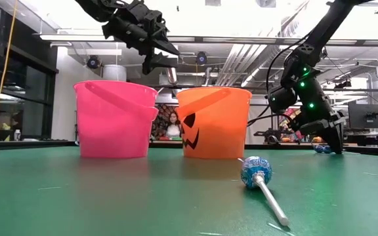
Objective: Sort candy by brand, put in halloween buckets
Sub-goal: Put the blue lollipop into the pink bucket
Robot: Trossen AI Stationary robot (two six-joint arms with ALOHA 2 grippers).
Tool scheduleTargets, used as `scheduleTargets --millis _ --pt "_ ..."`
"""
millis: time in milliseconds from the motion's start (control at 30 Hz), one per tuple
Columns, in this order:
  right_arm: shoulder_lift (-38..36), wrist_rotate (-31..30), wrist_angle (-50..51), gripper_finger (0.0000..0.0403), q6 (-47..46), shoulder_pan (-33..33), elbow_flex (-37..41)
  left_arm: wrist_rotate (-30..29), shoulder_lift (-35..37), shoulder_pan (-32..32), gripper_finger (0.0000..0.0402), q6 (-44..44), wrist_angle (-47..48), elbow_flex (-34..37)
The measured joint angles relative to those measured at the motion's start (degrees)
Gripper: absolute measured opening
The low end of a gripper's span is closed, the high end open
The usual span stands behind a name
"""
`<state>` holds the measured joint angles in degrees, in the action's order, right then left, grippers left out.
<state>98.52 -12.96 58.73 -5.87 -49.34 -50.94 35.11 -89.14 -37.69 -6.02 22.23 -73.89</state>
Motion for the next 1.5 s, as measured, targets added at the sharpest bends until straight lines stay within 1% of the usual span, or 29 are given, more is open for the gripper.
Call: scheduleTargets --millis 200,267,333,433,533,600,700,733,833,933,1033,1133,1267,1400,1500 --pt "-0.5 1.8 2.1 0.0002 1.7 1.8 0.0 0.4 0.0 0.0 0.019 0.1 1.1 0.0" --pt "-2.3 2.6 4.5 0.0001 1.8 3.4 0.2 2.6 0.5 0.0 0.019 0.6 1.1 0.0" --pt "-5.6 3.4 5.8 0.0001 1.8 5.0 0.1 5.1 1.4 0.0 0.019 1.5 0.9 0.0" --pt "-12.6 7.9 6.9 0.0001 0.1 7.6 0.1 6.5 3.2 -0.1 0.019 1.6 0.7 0.0" --pt "-20.8 16.8 4.5 0.0001 -3.0 10.5 0.1 6.4 5.2 -0.1 0.019 1.6 0.6 0.0" --pt "-26.3 23.1 -0.9 0.0001 -5.4 12.7 0.1 6.1 6.6 -0.2 0.019 1.1 0.5 0.0" --pt "-32.9 32.0 -15.1 0.0 -9.5 16.6 0.1 4.8 8.4 -0.2 0.019 -1.2 0.5 0.0" --pt "-34.3 33.3 -21.4 0.0 -11.1 18.2 0.1 3.7 8.9 -0.2 0.019 -1.9 0.5 0.0" --pt "-35.7 32.9 -39.2 0.0 -14.1 23.3 0.0 0.2 10.2 -0.1 0.019 -4.6 0.6 0.0" --pt "-32.8 32.5 -54.7 0.0 -13.3 27.6 0.0 -1.1 11.1 0.2 0.019 -7.8 0.6 0.0" --pt "-26.9 29.6 -67.7 0.0 -13.1 31.9 0.0 -1.0 12.5 0.9 0.019 -10.8 0.6 0.0" --pt "-20.0 27.3 -77.9 0.0 -12.2 35.4 0.0 -0.8 14.6 2.0 0.019 -12.3 0.5 0.0" --pt "-10.6 25.6 -89.1 0.0 -15.2 39.3 -0.2 -0.8 17.7 3.2 0.019 -13.3 0.6 0.0" --pt "-2.7 20.3 -90.6 0.0 -17.2 42.9 -5.5 -0.8 21.1 3.8 0.019 -11.9 2.1 0.0" --pt "2.9 17.6 -86.2 0.0 -16.3 45.1 -12.6 -1.5 24.1 3.8 0.019 -8.4 7.2 0.0"
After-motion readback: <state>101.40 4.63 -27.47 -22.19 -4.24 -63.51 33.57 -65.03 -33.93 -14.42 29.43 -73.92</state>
